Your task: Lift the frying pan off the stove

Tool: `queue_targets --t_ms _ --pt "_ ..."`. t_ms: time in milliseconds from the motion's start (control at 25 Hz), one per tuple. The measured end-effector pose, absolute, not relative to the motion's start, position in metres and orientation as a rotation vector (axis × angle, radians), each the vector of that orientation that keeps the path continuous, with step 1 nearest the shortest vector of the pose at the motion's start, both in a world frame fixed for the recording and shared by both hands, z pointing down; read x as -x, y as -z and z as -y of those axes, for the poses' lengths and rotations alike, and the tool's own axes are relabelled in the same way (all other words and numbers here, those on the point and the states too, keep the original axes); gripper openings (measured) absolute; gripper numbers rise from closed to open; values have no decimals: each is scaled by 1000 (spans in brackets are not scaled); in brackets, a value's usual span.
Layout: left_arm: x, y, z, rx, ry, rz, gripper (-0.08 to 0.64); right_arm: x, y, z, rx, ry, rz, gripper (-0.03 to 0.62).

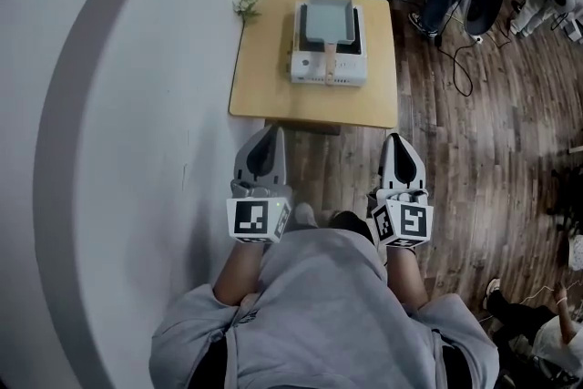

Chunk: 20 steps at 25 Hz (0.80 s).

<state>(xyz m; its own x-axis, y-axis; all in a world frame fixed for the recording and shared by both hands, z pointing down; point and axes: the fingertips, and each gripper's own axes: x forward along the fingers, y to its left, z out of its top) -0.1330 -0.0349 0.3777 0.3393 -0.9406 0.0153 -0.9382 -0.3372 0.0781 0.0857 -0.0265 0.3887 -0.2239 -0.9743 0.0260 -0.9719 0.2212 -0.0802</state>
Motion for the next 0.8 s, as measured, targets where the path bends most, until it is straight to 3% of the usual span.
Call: queue_targets --t_ms 800 --pt "108 -405 207 -2468 -69 1706 3 -64 -425 211 1788 154 -2689 0"
